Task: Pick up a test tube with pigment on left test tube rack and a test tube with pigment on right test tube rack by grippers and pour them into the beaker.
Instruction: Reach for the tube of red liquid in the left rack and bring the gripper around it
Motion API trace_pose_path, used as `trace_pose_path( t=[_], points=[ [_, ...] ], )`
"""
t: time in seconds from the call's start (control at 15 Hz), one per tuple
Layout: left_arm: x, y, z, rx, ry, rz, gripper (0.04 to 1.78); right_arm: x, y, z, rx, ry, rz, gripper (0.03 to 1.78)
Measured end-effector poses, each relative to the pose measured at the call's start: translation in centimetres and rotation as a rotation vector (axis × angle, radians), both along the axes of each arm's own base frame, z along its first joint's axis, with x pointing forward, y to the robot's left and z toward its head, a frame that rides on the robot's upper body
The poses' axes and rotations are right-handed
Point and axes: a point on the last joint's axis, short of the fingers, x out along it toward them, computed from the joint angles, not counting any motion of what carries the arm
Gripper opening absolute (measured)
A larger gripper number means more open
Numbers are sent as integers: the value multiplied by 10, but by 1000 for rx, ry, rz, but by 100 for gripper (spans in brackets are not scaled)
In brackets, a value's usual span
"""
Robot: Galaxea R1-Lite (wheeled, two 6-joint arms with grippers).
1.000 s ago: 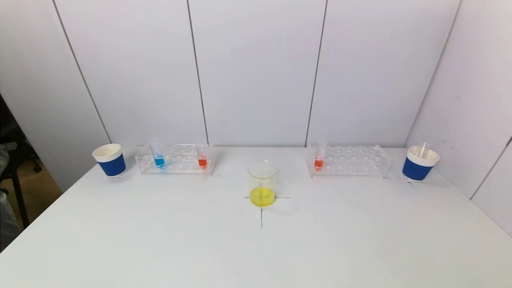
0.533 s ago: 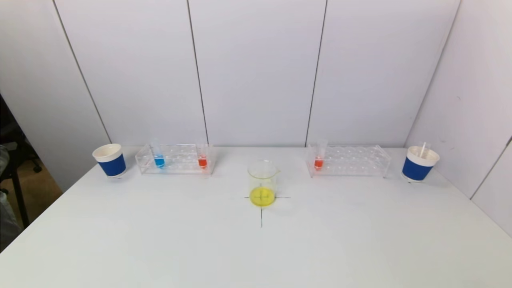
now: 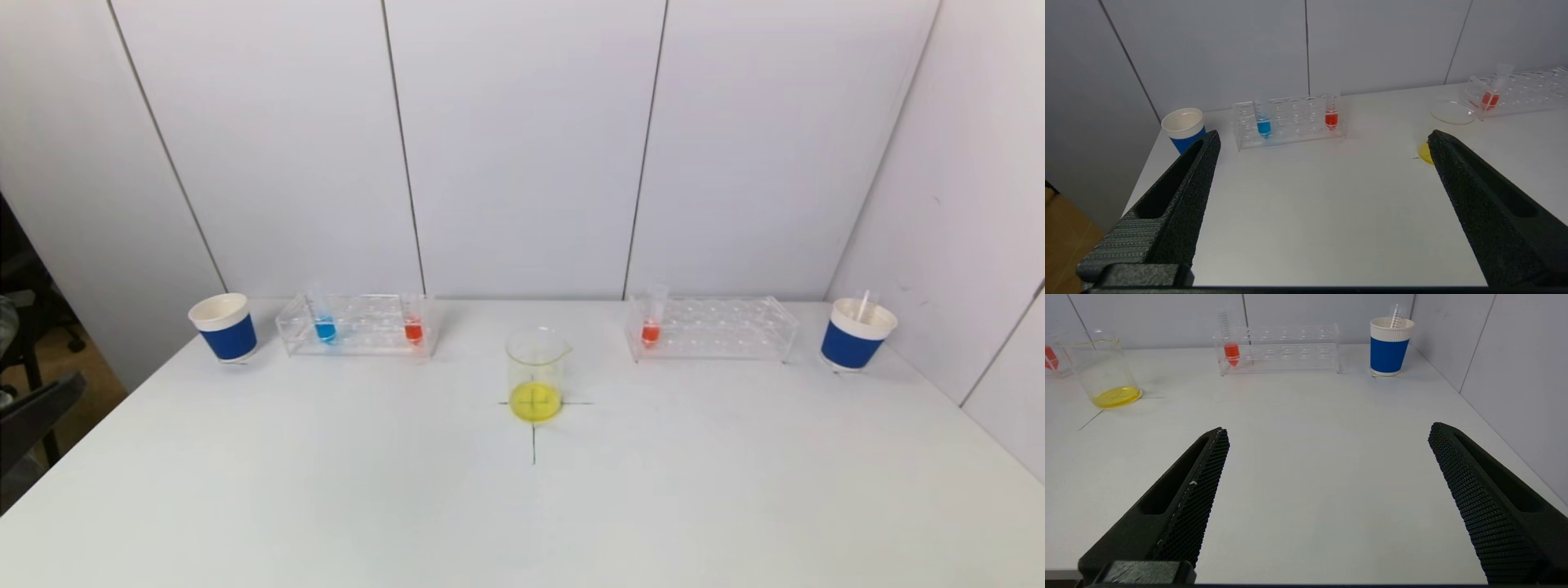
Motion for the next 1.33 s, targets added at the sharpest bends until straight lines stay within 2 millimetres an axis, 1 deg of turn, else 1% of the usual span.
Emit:
trace_pose_path(
  t=[0.27, 0.47, 0.6, 0.8, 1.0, 1.2, 1.33],
  points=[
    [45, -4, 1, 1, 32, -34, 177, 0, 0, 0, 0, 0, 0, 177],
    [79, -10, -4, 4, 64, -25, 177, 0, 0, 0, 0, 0, 0, 177],
    [103, -19, -11, 11, 75, 7, 177, 0, 0, 0, 0, 0, 0, 177],
    [133, -41, -26, 22, 84, 34, 177, 0, 0, 0, 0, 0, 0, 177],
    [158, -64, -42, 26, 87, 28, 177, 0, 0, 0, 0, 0, 0, 177],
    [180, -82, -60, 24, 83, 2, 177, 0, 0, 0, 0, 1, 0, 177],
    [195, -90, -74, 24, 82, 10, 177, 0, 0, 0, 0, 1, 0, 177]
  ],
)
